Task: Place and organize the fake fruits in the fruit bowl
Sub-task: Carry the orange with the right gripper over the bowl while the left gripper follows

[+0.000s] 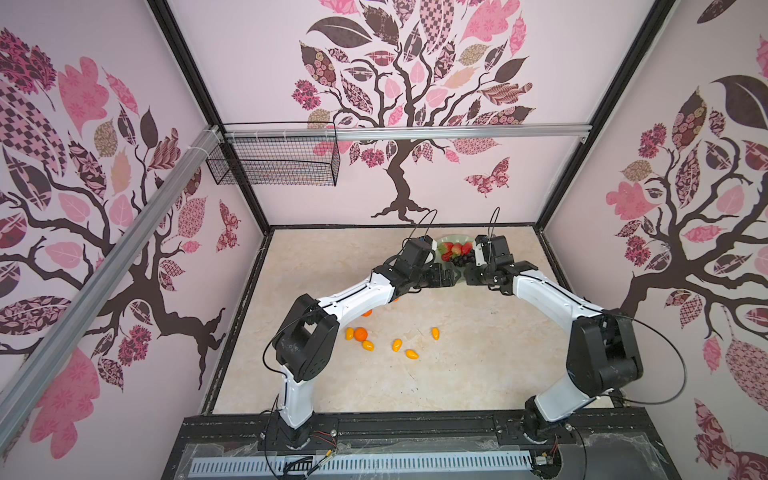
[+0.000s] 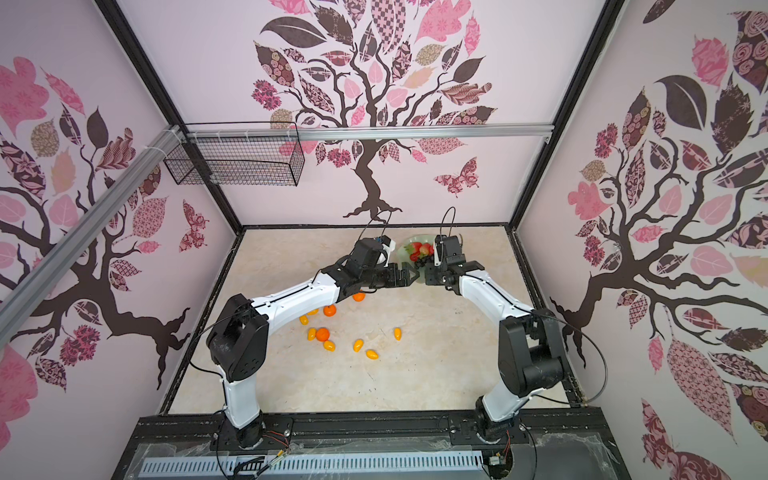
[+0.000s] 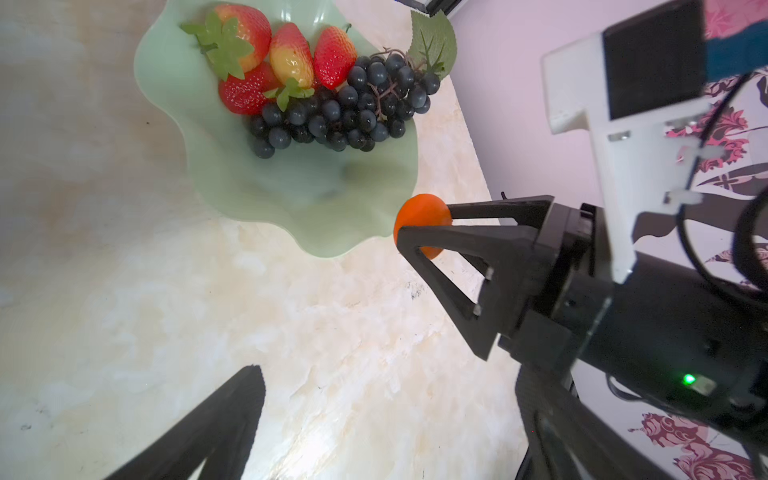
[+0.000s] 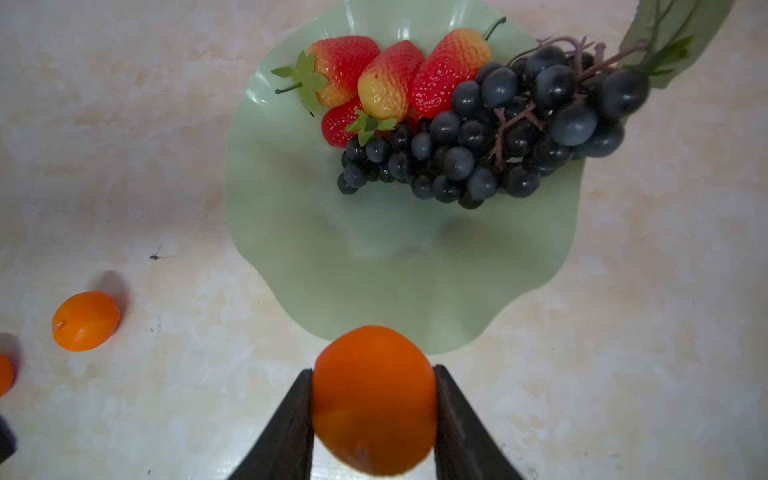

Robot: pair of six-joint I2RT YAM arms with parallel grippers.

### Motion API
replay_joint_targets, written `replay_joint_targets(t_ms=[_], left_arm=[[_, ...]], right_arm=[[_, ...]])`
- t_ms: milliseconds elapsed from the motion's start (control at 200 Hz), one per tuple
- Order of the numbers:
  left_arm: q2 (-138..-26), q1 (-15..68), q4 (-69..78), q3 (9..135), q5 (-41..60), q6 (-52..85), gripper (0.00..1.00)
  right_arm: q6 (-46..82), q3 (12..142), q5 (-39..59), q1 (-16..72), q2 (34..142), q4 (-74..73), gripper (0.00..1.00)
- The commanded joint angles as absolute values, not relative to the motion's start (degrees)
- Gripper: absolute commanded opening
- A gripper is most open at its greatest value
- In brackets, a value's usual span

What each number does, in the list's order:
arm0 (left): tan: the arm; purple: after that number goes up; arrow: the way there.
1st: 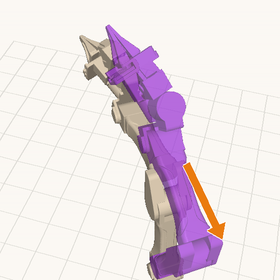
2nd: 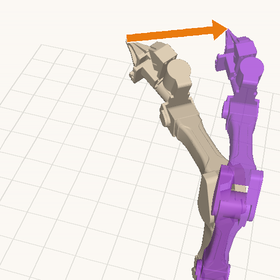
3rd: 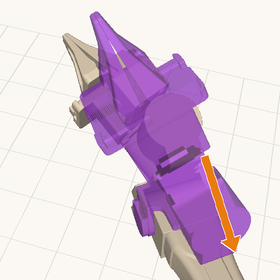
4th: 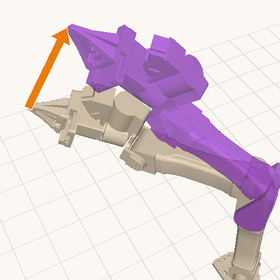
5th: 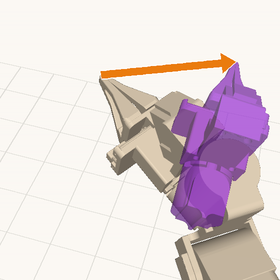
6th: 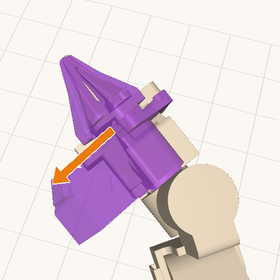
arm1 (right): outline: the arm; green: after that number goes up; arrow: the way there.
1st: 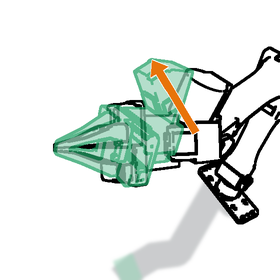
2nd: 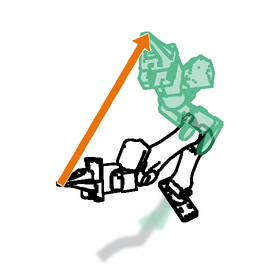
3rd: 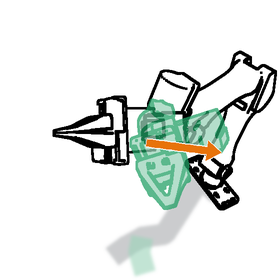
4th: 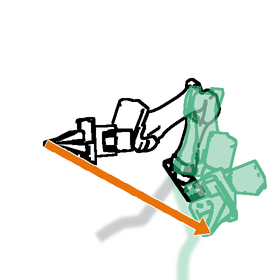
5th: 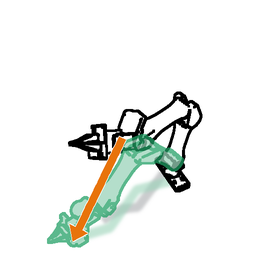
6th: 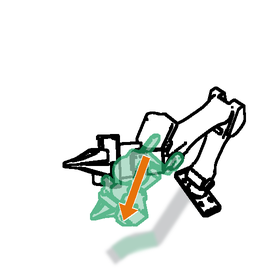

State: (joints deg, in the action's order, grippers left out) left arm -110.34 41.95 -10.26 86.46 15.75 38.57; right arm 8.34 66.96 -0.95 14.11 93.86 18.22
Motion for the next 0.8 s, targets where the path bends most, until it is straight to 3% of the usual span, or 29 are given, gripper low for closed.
replay_joint_targets(t_ms=[0,375,795], left_arm=[[-111.7,41.36,-10.23,89.42,16.52,36.55,0.99],[-114.57,40.6,-10.6,91.05,18.1,35.87,0.99],[-115.61,40.6,-14.01,92.07,19.07,33.69,0.98]], right_arm=[[6.34,70.52,-2.24,13.89,98.14,17.82,0.32],[1.85,75.28,-11.28,13.01,108.2,18.38,0.33],[1.03,80.1,-11.84,12.35,113.99,19.86,0.48]])
